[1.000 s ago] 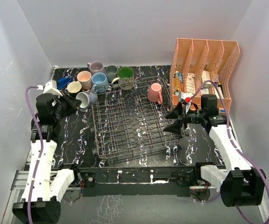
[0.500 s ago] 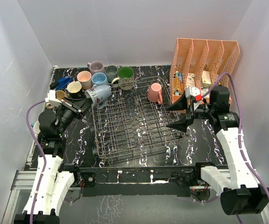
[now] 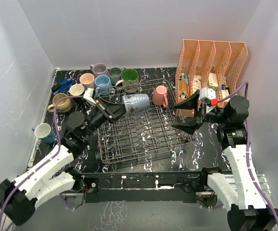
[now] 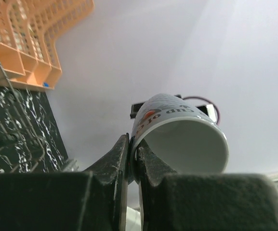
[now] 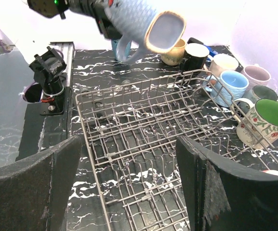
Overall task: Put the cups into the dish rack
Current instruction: Turn the cup upside down in the dish rack.
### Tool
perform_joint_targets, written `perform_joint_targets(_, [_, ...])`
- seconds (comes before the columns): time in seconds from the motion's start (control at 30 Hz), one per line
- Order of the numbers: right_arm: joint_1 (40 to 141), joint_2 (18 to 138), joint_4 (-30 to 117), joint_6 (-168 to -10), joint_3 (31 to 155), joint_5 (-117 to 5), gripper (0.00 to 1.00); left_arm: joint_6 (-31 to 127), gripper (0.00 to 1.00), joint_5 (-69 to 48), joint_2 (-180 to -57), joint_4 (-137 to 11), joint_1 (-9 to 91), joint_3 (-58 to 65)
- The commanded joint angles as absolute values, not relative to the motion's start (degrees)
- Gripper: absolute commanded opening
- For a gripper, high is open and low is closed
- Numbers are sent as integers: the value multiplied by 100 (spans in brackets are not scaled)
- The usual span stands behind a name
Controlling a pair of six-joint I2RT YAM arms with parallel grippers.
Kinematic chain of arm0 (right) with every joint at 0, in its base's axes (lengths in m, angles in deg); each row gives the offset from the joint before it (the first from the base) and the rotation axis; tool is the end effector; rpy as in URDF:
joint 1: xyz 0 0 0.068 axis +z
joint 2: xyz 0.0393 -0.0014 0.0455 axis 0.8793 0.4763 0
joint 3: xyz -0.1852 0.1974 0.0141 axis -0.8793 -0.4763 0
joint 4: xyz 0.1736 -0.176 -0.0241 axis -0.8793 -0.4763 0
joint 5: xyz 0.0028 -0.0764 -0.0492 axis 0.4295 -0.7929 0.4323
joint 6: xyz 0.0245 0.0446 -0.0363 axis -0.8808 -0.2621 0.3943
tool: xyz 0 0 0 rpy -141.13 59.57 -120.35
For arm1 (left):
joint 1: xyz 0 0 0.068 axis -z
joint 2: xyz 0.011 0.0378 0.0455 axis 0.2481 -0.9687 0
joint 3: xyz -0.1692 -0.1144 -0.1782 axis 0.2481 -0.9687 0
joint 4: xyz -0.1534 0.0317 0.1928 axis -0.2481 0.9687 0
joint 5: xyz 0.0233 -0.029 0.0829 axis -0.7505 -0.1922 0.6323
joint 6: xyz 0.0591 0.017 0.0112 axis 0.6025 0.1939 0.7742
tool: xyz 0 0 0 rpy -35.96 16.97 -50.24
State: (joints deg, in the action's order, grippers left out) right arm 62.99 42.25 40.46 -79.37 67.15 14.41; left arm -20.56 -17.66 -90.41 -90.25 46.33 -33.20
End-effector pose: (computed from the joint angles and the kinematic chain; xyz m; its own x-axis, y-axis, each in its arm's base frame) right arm 0.1435 0.0502 0.3795 0.0652 -0.0081 -0.9978 -0.9824 0.1748 -0.0656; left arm 0.1595 -0.1146 0.3534 -0.6735 -0.6999 -0.2377 0.3714 -0.0425 -0.9275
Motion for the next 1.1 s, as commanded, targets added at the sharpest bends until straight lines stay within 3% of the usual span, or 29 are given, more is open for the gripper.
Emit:
perform_joint_targets(0.0, [6323,4027,5551,-9297,6497,1130,81,-1825,0,-1138,-9627,-10987,5461,-3138])
perform_joint_targets(0.17, [6364,3776,7335,-11525,5911,364,80,-1863,0,-1022,-10406,-12390,5957,-2991])
perform_joint_targets(0.33, [6420,3689,8161,-12594,5720,-67,78,-1837,0,-1089,-10875,-12775,6263,-2519])
perform_joint_targets(0.73, [6644,3927,8757,-12983,5866,-127,77,-2052,0,-1179,-11694,-13807,6669,-2151])
perform_joint_targets(1.07, [6987,4119,8982,-12911,5987,-17,73,-1961,0,-1257,-12023,-13780,6865,-1847])
